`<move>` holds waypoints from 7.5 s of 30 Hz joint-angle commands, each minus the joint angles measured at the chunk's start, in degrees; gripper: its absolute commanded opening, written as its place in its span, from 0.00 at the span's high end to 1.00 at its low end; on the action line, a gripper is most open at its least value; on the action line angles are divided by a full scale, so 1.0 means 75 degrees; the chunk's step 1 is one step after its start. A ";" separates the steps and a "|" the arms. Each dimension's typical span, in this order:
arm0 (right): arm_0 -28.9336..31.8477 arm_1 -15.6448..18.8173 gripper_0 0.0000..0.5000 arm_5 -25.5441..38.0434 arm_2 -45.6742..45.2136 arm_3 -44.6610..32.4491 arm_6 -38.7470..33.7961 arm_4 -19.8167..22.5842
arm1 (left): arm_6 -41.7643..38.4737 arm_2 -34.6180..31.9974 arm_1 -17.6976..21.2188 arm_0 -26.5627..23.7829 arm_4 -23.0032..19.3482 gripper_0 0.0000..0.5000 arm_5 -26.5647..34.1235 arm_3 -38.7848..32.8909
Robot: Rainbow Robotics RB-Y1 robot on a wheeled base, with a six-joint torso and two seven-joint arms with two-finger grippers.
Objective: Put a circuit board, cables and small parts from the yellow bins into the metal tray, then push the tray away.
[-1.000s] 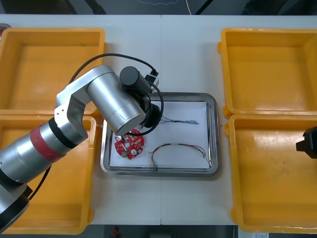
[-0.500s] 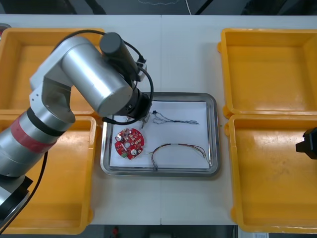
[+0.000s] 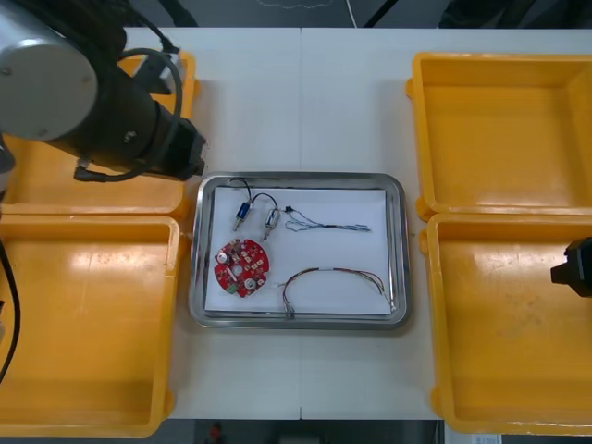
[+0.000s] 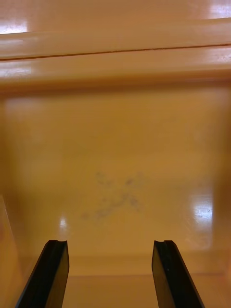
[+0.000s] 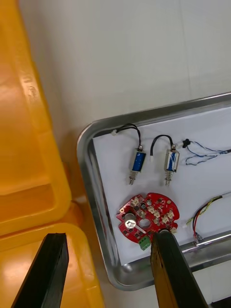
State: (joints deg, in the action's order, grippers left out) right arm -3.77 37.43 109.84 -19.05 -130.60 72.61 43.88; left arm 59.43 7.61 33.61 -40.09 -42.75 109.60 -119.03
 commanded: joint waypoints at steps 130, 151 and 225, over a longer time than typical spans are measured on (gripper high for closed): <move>-0.7138 -0.1685 1.00 -0.2634 1.1564 0.3081 0.2589 -0.1691 | 0.1685 -0.4108 0.1859 0.5239 -0.0968 0.00 0.0053 -0.2083; -0.8779 -0.1732 1.00 -0.3103 1.1271 0.4487 0.2741 -0.0554 | 0.1685 -0.4108 0.1859 0.5239 -0.0968 0.00 0.0053 -0.2083; -1.0138 -0.2307 1.00 -0.7228 1.1271 0.9327 0.4663 -0.1163 | 0.1685 -0.4108 0.1859 0.5239 -0.0968 0.00 0.0053 -0.2083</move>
State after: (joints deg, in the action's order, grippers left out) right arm -76.23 22.12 56.86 67.25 -61.63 105.20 35.75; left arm 68.80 -21.45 45.11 -1.97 -50.60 109.64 -132.93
